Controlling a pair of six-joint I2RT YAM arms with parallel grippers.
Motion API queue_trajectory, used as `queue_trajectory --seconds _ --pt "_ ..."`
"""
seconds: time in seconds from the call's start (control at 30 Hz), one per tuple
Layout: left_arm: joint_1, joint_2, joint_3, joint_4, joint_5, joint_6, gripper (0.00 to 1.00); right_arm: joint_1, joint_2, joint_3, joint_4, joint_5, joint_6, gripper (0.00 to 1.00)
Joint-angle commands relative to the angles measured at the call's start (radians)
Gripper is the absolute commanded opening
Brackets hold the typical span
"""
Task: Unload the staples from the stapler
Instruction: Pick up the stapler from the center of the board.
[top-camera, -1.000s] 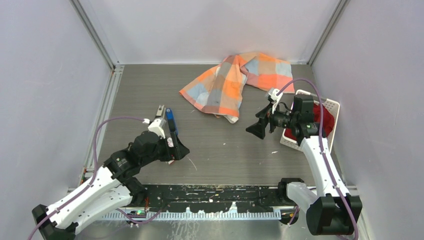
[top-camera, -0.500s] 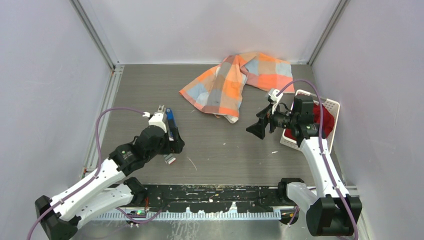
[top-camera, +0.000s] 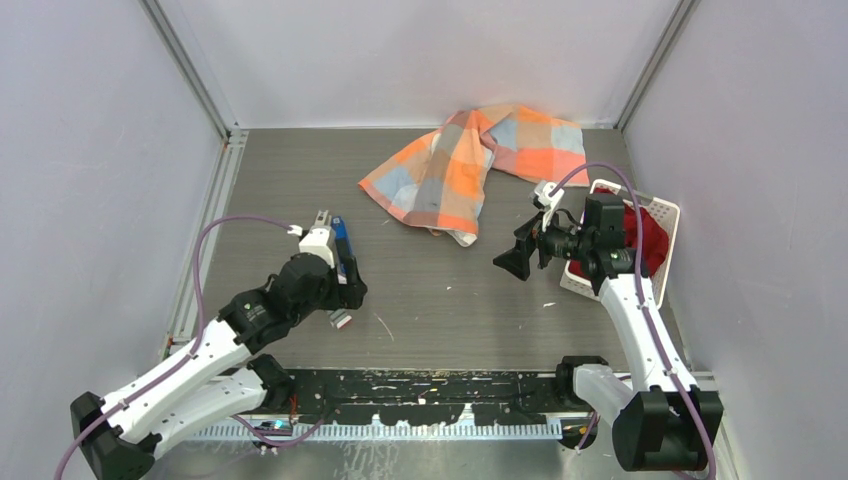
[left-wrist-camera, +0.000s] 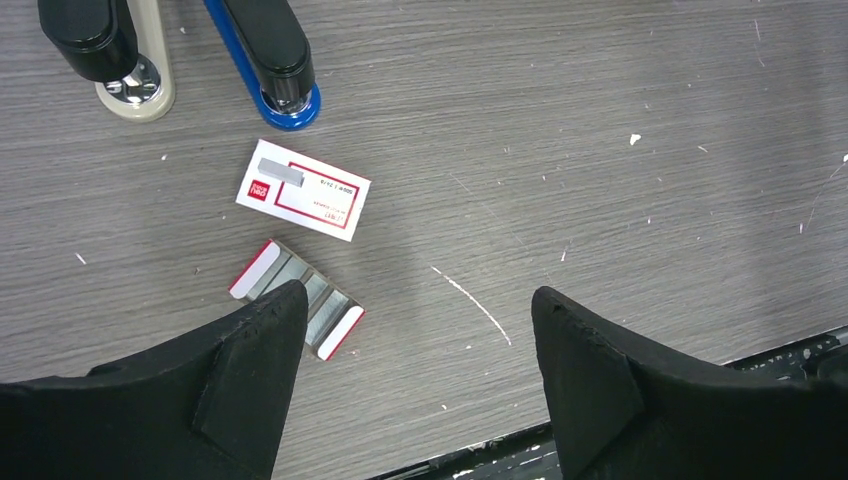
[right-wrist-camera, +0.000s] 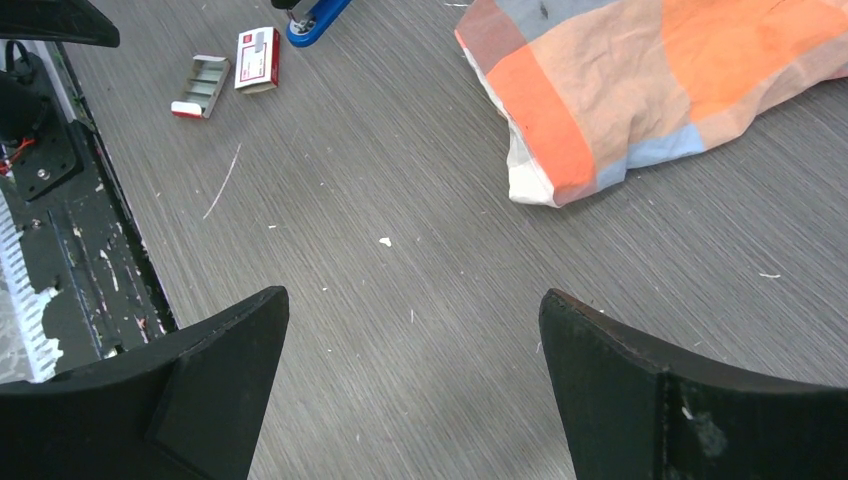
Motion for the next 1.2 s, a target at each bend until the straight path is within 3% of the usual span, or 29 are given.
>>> queue_trajectory --seconds 0.0,0.53,0.97,1.17 --pt "-0.002 -0.018 0.006 0.051 0.000 0.028 0.82 -0.005 -0.015 0.004 0.040 -0.004 -0.017 1.00" --pt "-0.001 -0.197 -0.071 0.114 -0.015 0.055 0.81 -0.005 -0.008 0.003 0.045 -0.016 -0.012 1.00" --pt "-0.002 -0.233 -0.126 0.142 0.039 -0.047 0.81 0.051 -0.034 0.011 0.044 -0.034 0.010 1.00" --pt "-0.001 -0.234 -0.126 0.132 0.021 -0.025 0.83 0.077 -0.010 0.018 0.035 -0.008 -0.005 1.00"
